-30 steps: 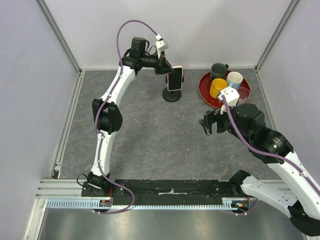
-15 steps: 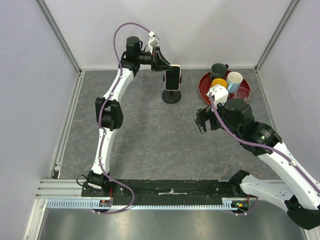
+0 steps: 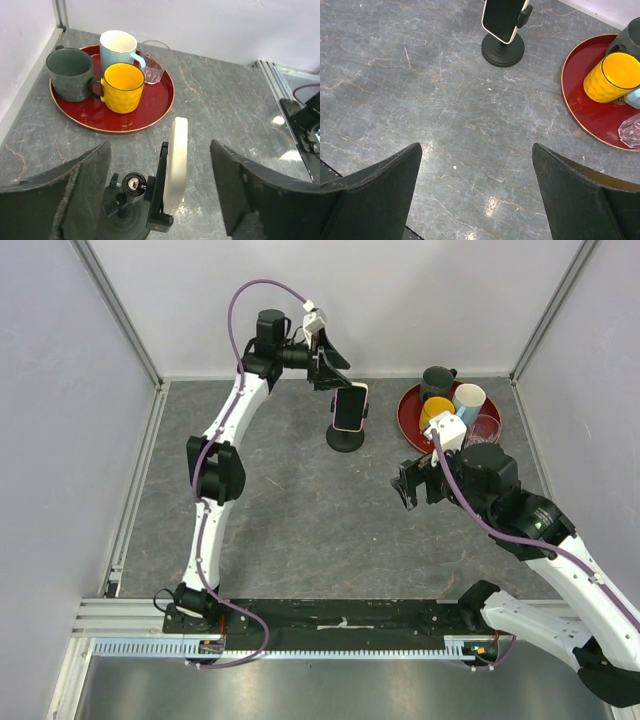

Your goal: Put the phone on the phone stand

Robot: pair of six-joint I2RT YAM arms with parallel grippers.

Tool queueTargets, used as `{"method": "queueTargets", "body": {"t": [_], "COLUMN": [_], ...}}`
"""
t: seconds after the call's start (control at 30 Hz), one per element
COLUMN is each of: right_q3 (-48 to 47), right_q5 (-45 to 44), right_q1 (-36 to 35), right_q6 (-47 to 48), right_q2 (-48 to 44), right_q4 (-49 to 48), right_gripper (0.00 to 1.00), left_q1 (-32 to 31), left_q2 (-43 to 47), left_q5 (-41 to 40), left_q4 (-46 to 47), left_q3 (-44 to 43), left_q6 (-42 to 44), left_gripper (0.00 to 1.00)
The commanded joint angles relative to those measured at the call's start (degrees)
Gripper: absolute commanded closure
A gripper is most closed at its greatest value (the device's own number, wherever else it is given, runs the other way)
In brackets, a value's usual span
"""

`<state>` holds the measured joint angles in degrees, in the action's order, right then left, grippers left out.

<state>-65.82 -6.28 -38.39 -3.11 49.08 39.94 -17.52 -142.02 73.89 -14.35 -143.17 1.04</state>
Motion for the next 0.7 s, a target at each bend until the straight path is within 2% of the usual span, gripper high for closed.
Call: {"method": "queueTargets", "body": {"t": [0.0,0.17,0.2,0.27,0.33,0.4,0.57,0.6,0.67], "right_q3": [0.08,0.34,0.26,-0.27,-0.53,0.34,3.86,3.86,3.33], "right_q5": [0.66,0.05,0.04,0.57,0.57,-0.13,-4.34,-5.74,-7.33], "right_q1": [0.07,0.07,-0.02,0.07,0.07,0.07,0.07,0.07,-0.02], "right_q6": [-1.19,-3.74,-5.05,-6.63,-9.44,-10.85,-17.53,-18.58,-21.82], "right_q2": [-0.92,-0.83,-0.22,0.75,1.63,1.2,-2.76,-3.46,-3.9], "right_q4": [-1.8,-1.27,-1.1,0.65,2.06,3.82,4.62,4.97,6.28], "right_gripper": [0.02,0.02,0.02,0.02,0.02,0.02,0.02,0.02,0.02], "left_q1": [0.47,1.17,1.78,2.66,3.54,3.72,3.81,3.81,3.72], "left_q2": [6.04,11.57,12.72,17.55,21.59,27.21,38.45,40.48,47.05], "left_q5": [-2.69,-6.47,-6.65,-6.83,-8.31,-12.42,-24.91,-29.28,-32.74], "left_q4": [-2.08,0.18,1.76,9.81,16.78,20.92,19.89,18.23,17.87], "left_q3": [0.26,5.87,9.46,14.47,23.44,30.11,39.45,42.68,49.35], "left_q6": [3.18,1.87,-0.49,-5.15,-11.92,-15.52,-22.2,-22.74,-24.75], "left_gripper": [0.1,0.05,0.05,0.04,0.04,0.04,0.03,0.03,0.03]}}
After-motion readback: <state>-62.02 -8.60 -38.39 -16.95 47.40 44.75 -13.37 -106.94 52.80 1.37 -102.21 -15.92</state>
